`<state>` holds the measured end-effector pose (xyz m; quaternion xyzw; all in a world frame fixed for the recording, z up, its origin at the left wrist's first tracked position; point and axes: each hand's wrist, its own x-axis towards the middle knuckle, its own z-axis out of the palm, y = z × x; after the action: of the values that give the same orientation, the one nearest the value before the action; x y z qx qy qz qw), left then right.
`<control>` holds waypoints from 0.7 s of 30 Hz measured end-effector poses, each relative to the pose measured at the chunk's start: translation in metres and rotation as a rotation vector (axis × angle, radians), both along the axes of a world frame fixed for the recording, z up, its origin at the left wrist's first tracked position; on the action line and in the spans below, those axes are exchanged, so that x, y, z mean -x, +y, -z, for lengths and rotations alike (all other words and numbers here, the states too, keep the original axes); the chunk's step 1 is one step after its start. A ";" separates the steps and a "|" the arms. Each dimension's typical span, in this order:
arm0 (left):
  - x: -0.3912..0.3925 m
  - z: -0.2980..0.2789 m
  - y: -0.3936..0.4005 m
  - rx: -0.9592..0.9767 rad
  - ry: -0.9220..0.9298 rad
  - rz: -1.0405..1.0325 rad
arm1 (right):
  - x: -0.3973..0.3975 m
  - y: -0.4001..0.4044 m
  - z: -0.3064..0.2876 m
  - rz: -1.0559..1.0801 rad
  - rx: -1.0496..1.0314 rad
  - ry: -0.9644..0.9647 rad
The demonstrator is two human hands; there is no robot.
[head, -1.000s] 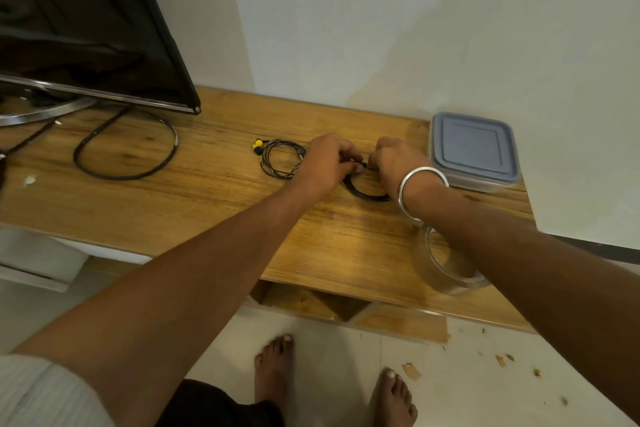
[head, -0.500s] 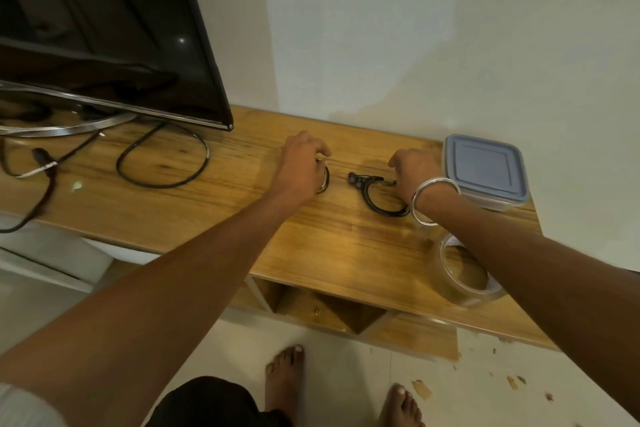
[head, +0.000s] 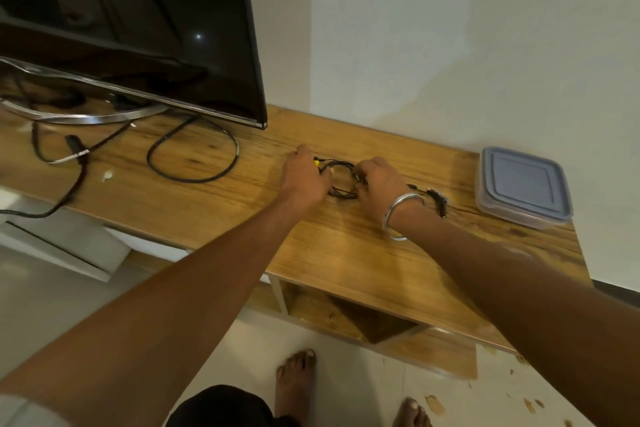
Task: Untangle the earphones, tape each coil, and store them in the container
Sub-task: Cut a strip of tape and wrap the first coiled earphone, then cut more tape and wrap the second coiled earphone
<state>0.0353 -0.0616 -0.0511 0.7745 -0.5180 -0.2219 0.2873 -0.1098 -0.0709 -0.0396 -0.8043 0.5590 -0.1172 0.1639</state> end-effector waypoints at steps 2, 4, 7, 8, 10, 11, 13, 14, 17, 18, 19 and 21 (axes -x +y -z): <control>0.002 -0.001 -0.003 -0.022 0.007 -0.019 | -0.007 -0.002 0.002 0.037 0.014 -0.023; 0.000 0.000 -0.005 -0.034 -0.007 -0.035 | -0.015 -0.004 0.005 0.058 0.018 -0.023; -0.007 0.003 -0.001 0.006 -0.015 -0.039 | -0.019 -0.003 0.005 0.056 0.008 -0.022; -0.010 0.003 0.001 0.024 -0.012 -0.049 | -0.017 -0.001 0.002 0.060 0.005 -0.025; -0.014 0.001 0.006 0.048 -0.025 -0.059 | -0.009 0.002 -0.005 0.063 -0.005 -0.025; -0.013 0.000 0.010 0.069 -0.043 -0.049 | -0.002 0.004 -0.009 0.066 -0.017 -0.020; -0.002 0.000 0.021 0.128 -0.066 -0.010 | 0.020 0.009 -0.019 0.082 -0.035 0.004; 0.008 -0.001 0.028 0.148 -0.066 0.016 | 0.031 0.012 -0.023 0.097 -0.038 0.025; 0.051 -0.004 0.051 0.186 -0.032 0.159 | 0.076 0.027 -0.037 0.152 -0.032 0.113; 0.067 -0.005 0.058 0.193 -0.006 0.214 | 0.091 0.033 -0.042 0.173 -0.032 0.129; 0.081 -0.005 0.065 0.191 0.027 0.264 | 0.104 0.039 -0.044 0.194 -0.039 0.142; 0.110 -0.003 0.078 0.154 0.102 0.343 | 0.130 0.056 -0.048 0.225 -0.065 0.194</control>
<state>-0.0742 0.0169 -0.0480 0.6382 -0.6428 -0.2662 0.3296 -0.2393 -0.0152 0.0083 -0.7384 0.6623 -0.0385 0.1209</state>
